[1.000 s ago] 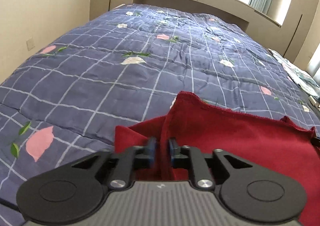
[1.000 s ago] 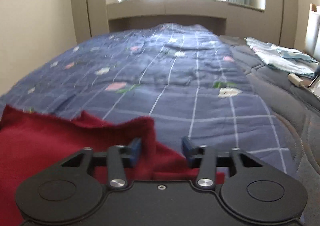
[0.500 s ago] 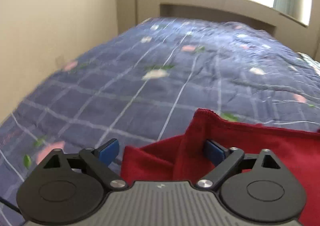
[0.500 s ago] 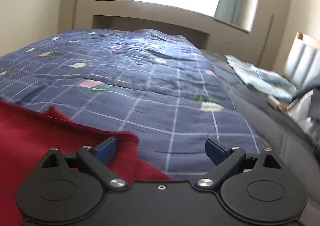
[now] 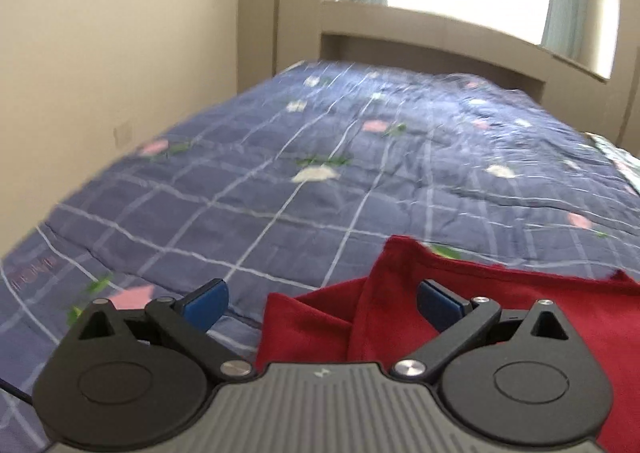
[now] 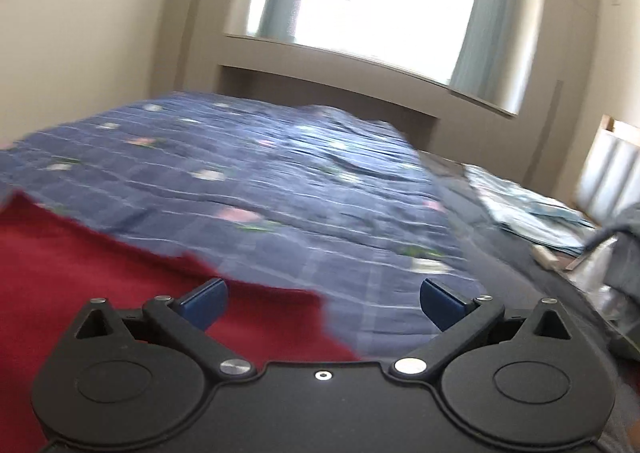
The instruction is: Fold small clothes
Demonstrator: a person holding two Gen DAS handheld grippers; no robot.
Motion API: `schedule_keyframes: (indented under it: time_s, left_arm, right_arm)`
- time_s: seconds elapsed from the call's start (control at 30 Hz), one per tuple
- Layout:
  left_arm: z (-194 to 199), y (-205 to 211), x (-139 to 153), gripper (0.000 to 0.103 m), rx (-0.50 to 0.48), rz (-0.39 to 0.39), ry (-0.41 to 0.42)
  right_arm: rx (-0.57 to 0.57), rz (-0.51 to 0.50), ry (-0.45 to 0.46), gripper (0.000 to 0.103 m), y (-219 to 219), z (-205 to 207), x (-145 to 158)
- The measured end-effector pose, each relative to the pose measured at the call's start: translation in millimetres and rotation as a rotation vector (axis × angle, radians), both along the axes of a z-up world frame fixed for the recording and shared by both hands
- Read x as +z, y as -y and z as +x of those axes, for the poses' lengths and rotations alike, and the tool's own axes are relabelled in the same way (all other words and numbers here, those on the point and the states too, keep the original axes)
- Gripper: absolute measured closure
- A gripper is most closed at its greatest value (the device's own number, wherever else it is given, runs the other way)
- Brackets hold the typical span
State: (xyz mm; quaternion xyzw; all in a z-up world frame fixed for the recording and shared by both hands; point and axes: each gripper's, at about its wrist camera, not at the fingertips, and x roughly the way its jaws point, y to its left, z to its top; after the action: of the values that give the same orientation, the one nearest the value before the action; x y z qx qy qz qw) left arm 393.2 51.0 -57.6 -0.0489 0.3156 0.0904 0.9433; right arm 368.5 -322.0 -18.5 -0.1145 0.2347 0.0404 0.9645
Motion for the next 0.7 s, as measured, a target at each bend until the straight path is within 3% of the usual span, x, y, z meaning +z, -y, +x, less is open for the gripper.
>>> schedule_keyframes:
  time_s: [0.13,0.3,0.4,0.47,0.53,0.7]
  left_arm:
    - [-40,6,8,0.0,-0.025,0.047,0.045]
    - [-84,10,-10,0.0,0.016,0.115,0.084]
    - [-96,5,-25,0.0,0.049,0.079,0.056]
    - [-94,-7,-32,0.0,0.052,0.002,-0.003]
    - [-94,-17,-33,0.0,0.052,-0.061,0.002]
    - [-91,-12,-36,0.0,0.054,-0.016,-0.015]
  right_arm:
    - [0.069,0.062,-0.046,0.001,-39,-31,-3]
    - [0.074,0.088,-0.02,0.001,-91,-54,-21]
    - [0.08,0.029,-0.002,0.001,-111,-60,-33]
    - [0.076,-0.008,-0.003,0.001,-116,-61,-45]
    - [0.071,-0.007,0.003,0.001,-115,-61,-55]
    - [0.074,0.057,-0.024,0.001,-108,-53,-57]
